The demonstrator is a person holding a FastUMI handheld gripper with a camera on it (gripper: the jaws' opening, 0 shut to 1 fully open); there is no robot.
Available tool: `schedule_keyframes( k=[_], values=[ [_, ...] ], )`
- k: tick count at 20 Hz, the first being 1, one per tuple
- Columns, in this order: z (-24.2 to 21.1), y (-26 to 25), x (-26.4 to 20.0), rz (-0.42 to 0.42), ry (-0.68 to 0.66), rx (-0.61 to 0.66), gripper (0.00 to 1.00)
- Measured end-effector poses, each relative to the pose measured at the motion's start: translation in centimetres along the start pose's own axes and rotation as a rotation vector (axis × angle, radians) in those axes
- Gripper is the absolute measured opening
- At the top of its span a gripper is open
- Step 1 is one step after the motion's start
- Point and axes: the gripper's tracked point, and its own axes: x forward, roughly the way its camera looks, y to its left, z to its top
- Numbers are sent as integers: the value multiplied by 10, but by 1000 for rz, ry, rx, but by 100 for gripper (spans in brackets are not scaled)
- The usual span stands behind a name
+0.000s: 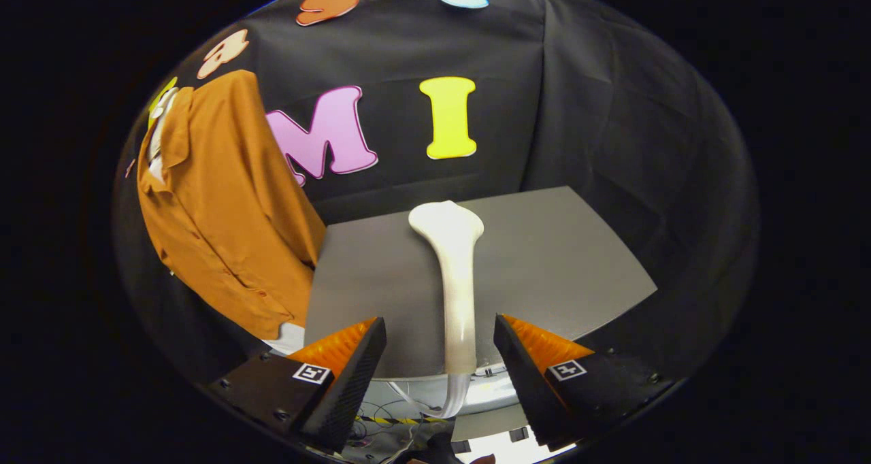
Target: Iron the clothes twice with a garment steamer, once on the left side and once on the right side.
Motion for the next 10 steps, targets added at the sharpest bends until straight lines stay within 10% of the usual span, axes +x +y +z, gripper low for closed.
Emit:
schedule_keyframes(
  k=[6,10],
  values=[
    [-36,-7,61,11,151,2,85],
    [-26,-4,60,72,78,-9,52]
  ],
)
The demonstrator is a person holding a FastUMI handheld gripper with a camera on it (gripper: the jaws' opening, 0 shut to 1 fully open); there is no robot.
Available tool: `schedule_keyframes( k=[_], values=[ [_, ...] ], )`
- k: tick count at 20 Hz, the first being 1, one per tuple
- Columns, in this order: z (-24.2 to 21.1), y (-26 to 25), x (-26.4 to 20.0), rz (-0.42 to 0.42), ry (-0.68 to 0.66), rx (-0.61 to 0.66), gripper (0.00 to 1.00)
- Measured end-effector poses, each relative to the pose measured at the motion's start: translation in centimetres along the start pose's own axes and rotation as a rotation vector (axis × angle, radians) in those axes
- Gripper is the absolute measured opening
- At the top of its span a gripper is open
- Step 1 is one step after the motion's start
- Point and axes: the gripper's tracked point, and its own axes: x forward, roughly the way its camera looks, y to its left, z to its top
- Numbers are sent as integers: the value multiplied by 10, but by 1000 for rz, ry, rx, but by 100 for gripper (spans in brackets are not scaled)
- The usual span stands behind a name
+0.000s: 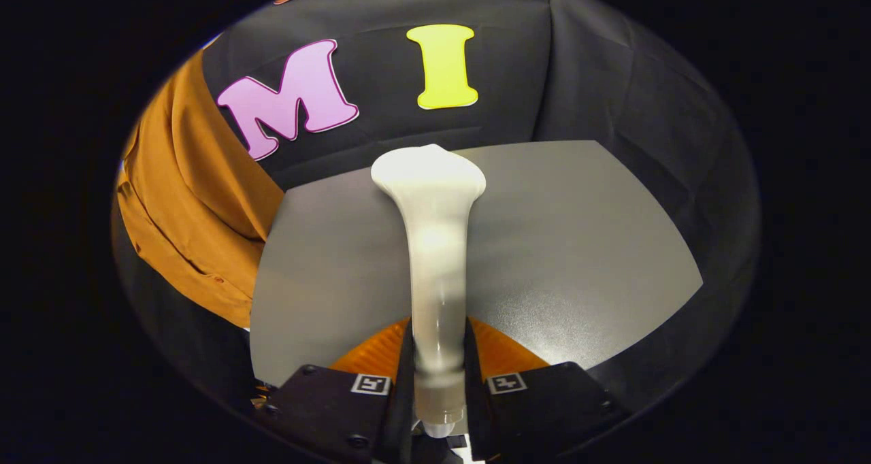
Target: Iron the clothes twice with a garment steamer, once on the left side and once on the right side.
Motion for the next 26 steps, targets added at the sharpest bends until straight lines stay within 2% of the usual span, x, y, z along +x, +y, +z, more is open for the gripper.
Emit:
schedule_keyframes(
  k=[1,3,9,15,20,26],
  values=[
    [1,3,0,29,-33,6,43],
    [7,-2,-14,14,-107,30,27],
    [37,16,-102,-31,-385,11,26],
    [25,111,-169,14,-572,-52,26],
    [11,193,-176,62,-628,-103,26],
    [7,259,-150,51,-650,-172,26]
  ],
)
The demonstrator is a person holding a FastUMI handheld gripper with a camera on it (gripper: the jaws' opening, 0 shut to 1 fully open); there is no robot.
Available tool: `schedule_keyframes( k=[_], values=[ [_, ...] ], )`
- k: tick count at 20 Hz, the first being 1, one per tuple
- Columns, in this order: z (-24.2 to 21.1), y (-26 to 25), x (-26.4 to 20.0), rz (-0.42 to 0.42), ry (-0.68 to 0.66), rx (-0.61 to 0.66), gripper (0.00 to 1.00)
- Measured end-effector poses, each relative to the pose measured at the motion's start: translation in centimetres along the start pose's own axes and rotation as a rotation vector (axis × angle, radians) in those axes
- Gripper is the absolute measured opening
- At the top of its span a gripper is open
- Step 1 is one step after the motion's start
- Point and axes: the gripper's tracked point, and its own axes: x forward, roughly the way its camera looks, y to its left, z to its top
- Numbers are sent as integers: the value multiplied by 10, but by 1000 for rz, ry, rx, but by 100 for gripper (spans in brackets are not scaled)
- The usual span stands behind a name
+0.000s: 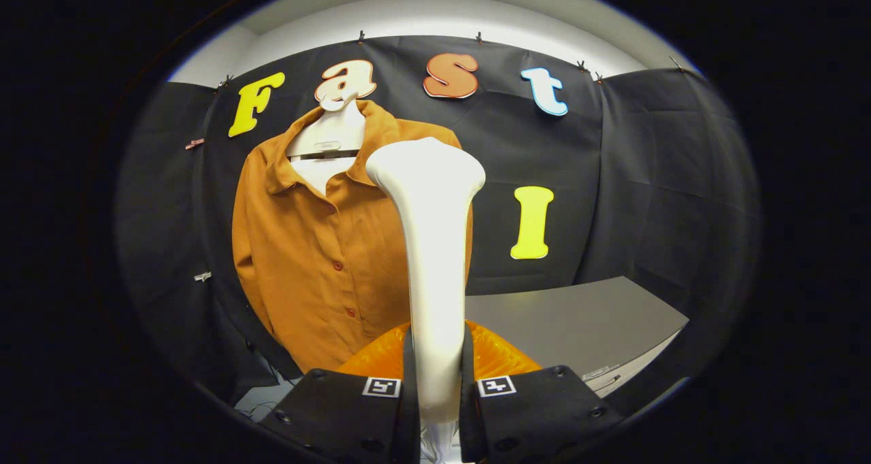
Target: Iron the clothes twice with a garment steamer, once on the left side and once on the right side.
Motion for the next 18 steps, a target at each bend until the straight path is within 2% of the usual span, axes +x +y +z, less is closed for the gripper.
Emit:
schedule_keyframes(
  k=[4,9,18],
  values=[
    [-11,21,25,-33,-23,0,26],
    [-24,39,54,-28,-23,-21,26],
    [-68,38,87,-52,36,-53,26]
  ],
)
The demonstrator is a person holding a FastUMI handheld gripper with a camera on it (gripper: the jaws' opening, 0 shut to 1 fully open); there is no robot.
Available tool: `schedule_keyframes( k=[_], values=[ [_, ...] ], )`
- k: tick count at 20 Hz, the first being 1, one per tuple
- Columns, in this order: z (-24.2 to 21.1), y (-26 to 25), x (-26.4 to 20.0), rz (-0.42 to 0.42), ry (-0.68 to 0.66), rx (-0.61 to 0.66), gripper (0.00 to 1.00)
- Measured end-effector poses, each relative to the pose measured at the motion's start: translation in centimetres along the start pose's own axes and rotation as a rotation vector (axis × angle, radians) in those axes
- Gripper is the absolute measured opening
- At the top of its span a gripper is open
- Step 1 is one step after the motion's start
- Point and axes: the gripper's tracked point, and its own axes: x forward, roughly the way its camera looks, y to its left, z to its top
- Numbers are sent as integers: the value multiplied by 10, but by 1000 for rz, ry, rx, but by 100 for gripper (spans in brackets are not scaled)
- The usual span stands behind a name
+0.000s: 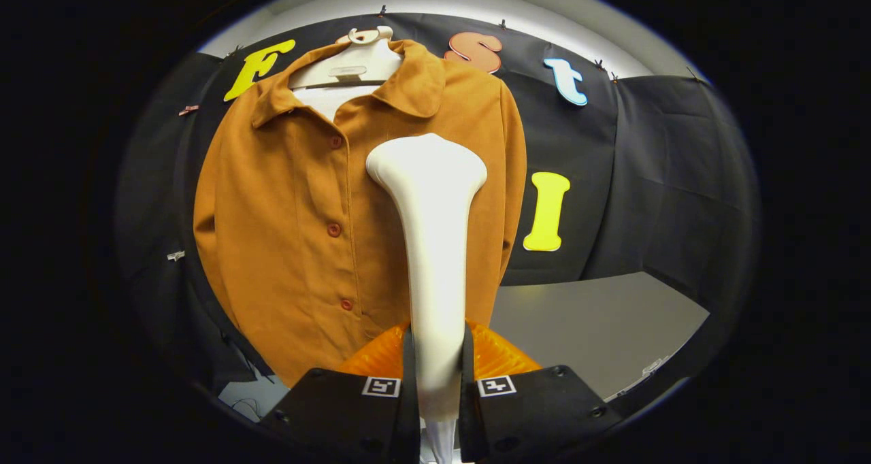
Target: Iron the clothes twice with a garment steamer, once on the left side and once on the right side.
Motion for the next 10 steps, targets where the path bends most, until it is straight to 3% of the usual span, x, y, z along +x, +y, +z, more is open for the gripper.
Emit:
schedule_keyframes(
  k=[10],
  values=[
    [-106,1,12,-3,199,-32,27]
  ],
)
